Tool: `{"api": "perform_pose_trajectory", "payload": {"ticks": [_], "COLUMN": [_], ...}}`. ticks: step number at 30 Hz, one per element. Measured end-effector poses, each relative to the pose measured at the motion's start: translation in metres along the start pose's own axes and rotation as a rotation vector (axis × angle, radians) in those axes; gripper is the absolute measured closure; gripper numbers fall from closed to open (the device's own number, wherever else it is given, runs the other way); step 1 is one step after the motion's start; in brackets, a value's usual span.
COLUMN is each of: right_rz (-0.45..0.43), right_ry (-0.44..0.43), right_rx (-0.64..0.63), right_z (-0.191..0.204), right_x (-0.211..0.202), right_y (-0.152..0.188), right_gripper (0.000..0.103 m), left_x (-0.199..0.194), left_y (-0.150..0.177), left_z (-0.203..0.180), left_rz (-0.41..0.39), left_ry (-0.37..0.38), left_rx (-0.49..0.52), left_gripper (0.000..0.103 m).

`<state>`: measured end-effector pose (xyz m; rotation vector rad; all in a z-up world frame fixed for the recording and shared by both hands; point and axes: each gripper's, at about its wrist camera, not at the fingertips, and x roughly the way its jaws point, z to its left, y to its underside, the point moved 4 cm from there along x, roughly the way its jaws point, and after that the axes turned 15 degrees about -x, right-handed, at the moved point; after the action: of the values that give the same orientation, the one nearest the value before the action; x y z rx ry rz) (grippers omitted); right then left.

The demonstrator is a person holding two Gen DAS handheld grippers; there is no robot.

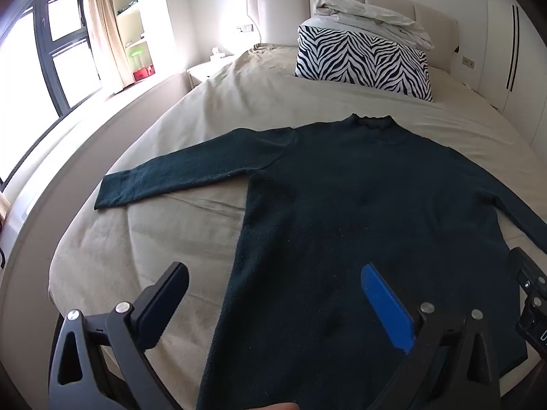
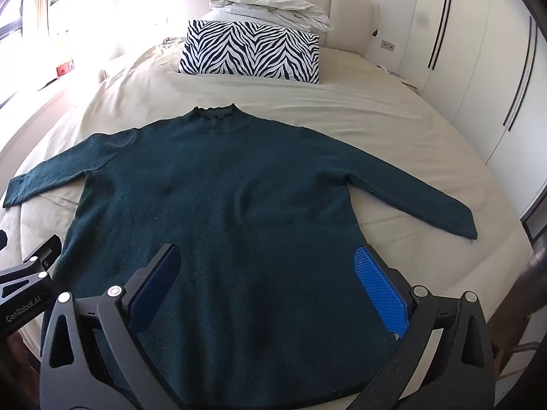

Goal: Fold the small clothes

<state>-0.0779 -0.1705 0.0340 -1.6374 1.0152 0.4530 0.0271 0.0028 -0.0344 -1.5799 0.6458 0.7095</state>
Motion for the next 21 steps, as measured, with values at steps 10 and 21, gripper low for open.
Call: {"api": "perform_pose_trajectory", "payload": {"ticks": [10, 21], "right_rz": [0.003, 0.008], "right_ry": [0.000, 0.000], "right_rx": [0.002, 0.001], "right_z": [-0.0023, -0.0022], "right_x": [0.0017, 0.0059], "right_y": [0.0011, 0.0017], "right_gripper": [0.000, 0.000], "left_x": [-0.0003, 0.0018], "left_y": [0.0017, 0.0019], "left_z": [0.0015, 0.0025], "left_rz": [0.008, 0.017], "left_ry": [-0.004, -0.010], "left_rx": [-0.005, -0.016], "left_gripper": [0.000, 0.000]}}
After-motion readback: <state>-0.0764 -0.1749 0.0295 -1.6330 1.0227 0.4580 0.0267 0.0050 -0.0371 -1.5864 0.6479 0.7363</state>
